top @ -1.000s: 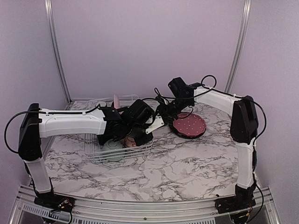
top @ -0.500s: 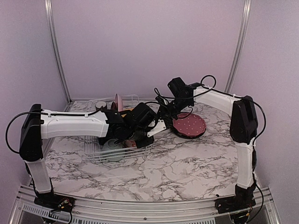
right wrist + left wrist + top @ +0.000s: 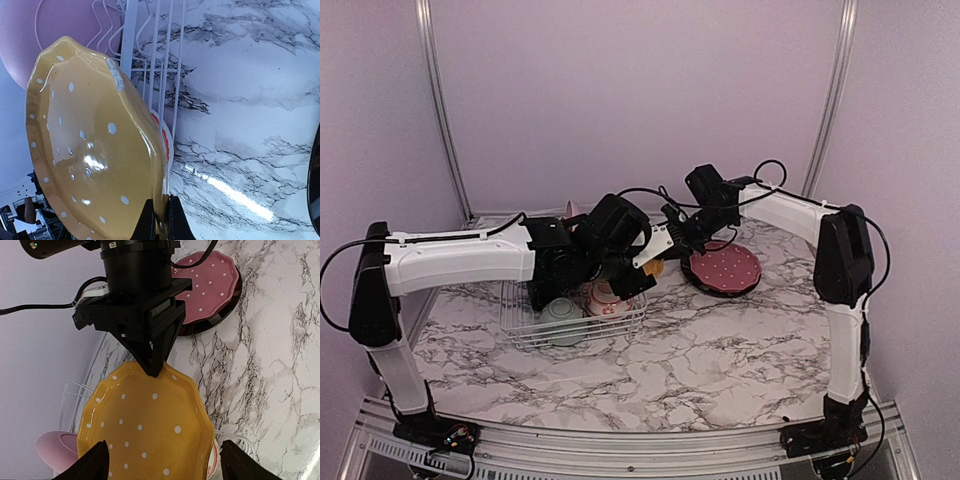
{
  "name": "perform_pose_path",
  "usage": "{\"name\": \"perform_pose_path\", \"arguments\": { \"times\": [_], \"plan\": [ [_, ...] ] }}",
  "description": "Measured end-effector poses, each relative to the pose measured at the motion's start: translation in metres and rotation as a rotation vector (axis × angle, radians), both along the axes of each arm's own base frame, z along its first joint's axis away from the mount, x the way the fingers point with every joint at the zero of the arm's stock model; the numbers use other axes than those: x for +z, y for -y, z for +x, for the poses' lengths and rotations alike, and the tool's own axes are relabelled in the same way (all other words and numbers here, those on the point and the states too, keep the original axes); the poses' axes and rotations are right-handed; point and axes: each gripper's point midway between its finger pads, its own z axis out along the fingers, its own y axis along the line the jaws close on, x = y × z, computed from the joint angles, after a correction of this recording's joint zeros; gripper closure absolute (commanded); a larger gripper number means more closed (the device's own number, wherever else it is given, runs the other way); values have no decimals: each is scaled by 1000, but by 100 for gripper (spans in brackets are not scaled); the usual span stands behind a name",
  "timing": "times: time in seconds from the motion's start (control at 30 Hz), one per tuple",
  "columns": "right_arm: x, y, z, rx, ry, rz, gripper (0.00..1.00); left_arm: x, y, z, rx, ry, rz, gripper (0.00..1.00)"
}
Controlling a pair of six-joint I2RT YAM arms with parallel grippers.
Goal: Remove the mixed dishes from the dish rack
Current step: Pass from the left arm to the right, then place the plate with another plate.
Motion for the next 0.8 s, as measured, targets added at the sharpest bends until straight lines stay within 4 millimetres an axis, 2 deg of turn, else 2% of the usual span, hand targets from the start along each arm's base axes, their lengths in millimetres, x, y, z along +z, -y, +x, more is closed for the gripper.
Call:
{"name": "perform_pose_path", "arguments": {
  "times": [0.23,0.4,0.53,0.63,0.8],
  "plan": [
    [13,27,17,-79,15,26,100,37,4,-2,-7,26,-112,2],
    [33,58,26,-143,47,46,100,53,4,2,16,20,-194,1],
    [47,87,31,-197,76,60,100,67,-4,19,72,2,-289,1],
    [53,118,36,-249,95,56,100,77,-15,35,137,-12,-365,1],
    [47,173,45,-345,114,11,100,91,-42,65,262,-40,-498,1]
  ]
}}
